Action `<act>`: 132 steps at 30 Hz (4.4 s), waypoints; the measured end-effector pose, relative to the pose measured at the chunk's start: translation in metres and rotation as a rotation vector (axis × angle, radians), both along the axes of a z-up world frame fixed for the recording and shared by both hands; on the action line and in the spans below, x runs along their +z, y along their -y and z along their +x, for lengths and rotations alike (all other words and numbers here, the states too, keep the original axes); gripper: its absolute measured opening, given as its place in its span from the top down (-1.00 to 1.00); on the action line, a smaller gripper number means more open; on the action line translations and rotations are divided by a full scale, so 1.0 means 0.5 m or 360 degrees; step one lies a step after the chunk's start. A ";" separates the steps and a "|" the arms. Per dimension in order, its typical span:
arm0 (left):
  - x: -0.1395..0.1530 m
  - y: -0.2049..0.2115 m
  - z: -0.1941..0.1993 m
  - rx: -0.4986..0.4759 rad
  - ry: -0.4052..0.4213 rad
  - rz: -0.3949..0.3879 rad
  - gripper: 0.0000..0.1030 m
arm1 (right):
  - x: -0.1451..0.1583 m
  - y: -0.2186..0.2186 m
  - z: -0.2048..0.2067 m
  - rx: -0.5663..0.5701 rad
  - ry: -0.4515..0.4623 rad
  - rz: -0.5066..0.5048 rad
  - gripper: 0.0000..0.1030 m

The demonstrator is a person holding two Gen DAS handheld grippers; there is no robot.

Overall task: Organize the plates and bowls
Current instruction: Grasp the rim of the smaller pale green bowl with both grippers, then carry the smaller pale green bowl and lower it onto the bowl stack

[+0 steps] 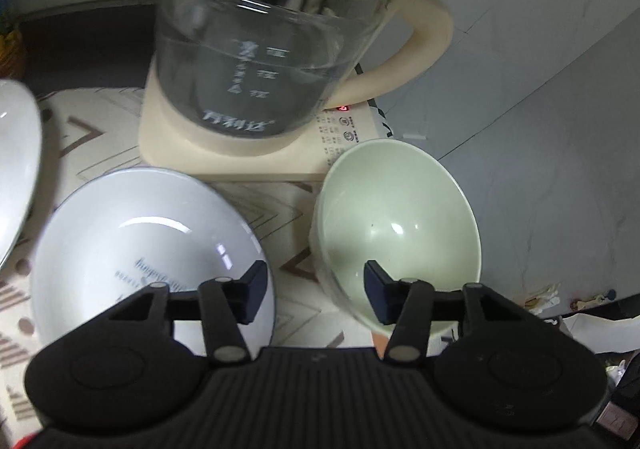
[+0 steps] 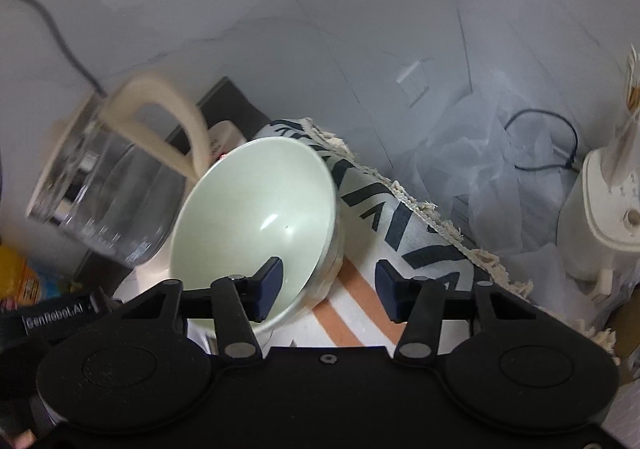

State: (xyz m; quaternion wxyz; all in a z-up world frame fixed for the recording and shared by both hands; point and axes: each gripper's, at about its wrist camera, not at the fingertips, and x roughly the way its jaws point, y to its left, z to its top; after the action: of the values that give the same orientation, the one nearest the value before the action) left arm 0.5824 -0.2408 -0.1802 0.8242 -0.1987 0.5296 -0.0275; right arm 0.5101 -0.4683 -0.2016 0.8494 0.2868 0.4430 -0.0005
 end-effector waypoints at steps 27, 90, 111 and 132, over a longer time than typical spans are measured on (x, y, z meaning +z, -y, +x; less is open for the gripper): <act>0.031 0.030 -0.040 0.0068 -0.0021 0.0020 0.77 | 0.028 -0.030 -0.032 -0.0051 0.0013 -0.0009 0.65; 0.086 -0.208 -0.478 0.0403 -0.0185 -0.0181 0.70 | 0.136 -0.280 -0.343 0.0300 0.0126 -0.0296 0.75; 0.098 -0.278 -0.472 0.0482 -0.0183 -0.0060 0.55 | 0.092 -0.318 -0.308 0.0352 0.0073 -0.0413 0.80; 0.049 -0.305 -0.453 0.0516 -0.0227 -0.0032 0.35 | 0.099 -0.299 -0.317 0.0470 0.0131 -0.0394 0.85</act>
State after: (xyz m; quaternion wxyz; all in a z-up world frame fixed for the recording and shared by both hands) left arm 0.3556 -0.0881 -0.1559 0.7761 -0.2912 0.5475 0.1146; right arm 0.3514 -0.3188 -0.1522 0.8864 0.1119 0.4417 0.0814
